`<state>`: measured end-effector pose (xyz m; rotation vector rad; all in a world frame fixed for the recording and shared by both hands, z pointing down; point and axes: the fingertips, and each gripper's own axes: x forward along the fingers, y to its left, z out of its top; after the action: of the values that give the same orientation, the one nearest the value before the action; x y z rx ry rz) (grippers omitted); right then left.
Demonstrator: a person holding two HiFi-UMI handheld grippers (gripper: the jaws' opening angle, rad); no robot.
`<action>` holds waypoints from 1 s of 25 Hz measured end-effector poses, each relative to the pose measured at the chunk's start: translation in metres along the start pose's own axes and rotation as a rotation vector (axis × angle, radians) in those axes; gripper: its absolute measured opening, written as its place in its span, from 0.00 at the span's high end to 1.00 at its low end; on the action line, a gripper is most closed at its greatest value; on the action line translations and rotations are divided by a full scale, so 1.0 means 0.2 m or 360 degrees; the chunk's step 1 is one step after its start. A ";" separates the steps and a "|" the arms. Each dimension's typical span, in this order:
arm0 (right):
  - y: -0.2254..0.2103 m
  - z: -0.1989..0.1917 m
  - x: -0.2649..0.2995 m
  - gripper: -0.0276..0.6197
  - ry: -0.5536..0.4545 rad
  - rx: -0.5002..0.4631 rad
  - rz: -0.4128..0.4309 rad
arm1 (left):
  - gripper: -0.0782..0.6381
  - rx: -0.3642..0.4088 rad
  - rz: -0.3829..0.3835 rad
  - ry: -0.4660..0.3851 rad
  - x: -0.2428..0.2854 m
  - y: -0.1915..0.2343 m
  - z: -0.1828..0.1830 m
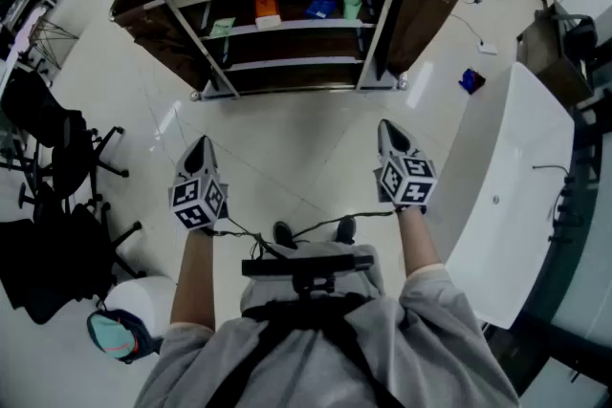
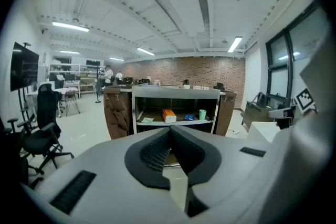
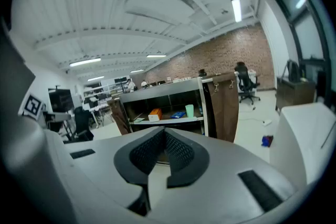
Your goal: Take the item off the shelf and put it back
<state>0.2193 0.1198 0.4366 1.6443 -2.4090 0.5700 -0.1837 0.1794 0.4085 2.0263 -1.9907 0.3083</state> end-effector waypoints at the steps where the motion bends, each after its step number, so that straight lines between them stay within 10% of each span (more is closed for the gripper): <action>1: 0.03 0.00 -0.02 0.94 0.0003 -0.0124 -0.0029 | 0.88 0.0031 0.0005 -0.0011 -0.01 -0.01 0.01; 5: 0.10 -0.02 -0.06 0.94 -0.0025 -0.0463 -0.0058 | 0.88 0.0081 0.0009 -0.0029 -0.03 -0.07 0.00; 25: 0.07 -0.01 -0.08 0.94 -0.0035 -0.0418 0.0358 | 0.88 0.0008 0.0051 -0.0018 -0.05 -0.47 -0.04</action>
<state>0.2121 0.1385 0.4308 1.2924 -2.5732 0.2507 -0.0906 0.1927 0.4071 2.0050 -2.0327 0.3097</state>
